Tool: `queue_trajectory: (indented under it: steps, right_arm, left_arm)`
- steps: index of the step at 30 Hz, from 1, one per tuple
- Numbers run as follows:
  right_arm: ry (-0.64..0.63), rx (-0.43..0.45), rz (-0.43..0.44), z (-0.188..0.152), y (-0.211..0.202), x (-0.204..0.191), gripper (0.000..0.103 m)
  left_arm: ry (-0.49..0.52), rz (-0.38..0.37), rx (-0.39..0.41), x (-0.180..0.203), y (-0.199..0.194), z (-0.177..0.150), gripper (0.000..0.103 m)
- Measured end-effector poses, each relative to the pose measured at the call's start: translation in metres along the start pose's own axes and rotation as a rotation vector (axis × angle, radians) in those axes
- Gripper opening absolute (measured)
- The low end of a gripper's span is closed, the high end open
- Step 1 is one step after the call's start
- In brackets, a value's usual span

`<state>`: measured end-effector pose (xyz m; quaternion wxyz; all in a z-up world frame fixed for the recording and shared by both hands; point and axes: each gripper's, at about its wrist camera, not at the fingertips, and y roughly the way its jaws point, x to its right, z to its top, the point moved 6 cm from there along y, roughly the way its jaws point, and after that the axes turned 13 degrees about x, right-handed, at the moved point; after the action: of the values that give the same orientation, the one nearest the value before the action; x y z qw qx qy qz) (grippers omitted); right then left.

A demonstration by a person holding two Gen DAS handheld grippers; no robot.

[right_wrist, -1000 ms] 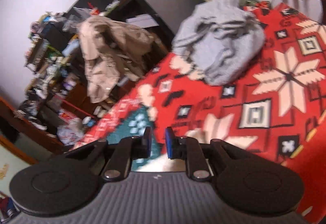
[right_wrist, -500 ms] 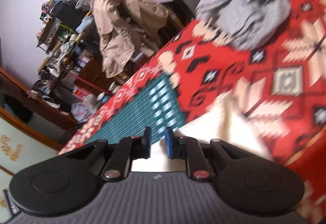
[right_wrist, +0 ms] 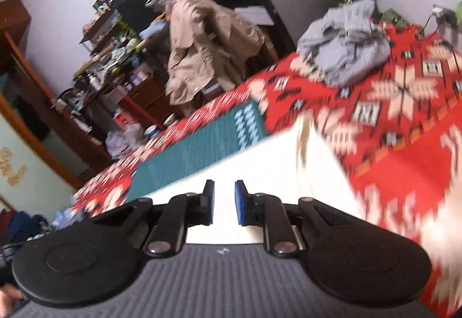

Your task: Fold clothes

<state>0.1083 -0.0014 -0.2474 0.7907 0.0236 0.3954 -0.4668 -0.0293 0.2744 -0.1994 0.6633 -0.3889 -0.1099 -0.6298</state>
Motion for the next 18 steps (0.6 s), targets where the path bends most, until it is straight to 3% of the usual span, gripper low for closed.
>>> queue_trajectory:
  steps: [5, 10, 14, 16, 18]
  right_arm:
    - [0.137, -0.034, 0.029, -0.026, -0.028, 0.006, 0.017]
    - [0.274, -0.068, 0.058, -0.051, -0.056, 0.012, 0.015]
    - [0.350, -0.080, 0.004, -0.057, -0.050, 0.029, 0.015]
    - [0.410, -0.072, -0.013, -0.059, -0.051, 0.041, 0.010]
    - [0.455, -0.061, -0.039, -0.059, -0.052, 0.053, 0.005]
  left_arm:
    - [-0.184, -0.049, 0.007, -0.008, -0.030, -0.017, 0.005]
    - [-0.393, -0.063, 0.029, -0.028, -0.035, -0.026, 0.005]
    - [-0.474, 0.022, 0.031, -0.052, -0.030, -0.033, 0.005]
    - [-0.507, 0.072, 0.027, -0.063, -0.032, -0.038, 0.003]
    - [-0.574, 0.064, 0.033, -0.072, -0.036, -0.041, 0.003]
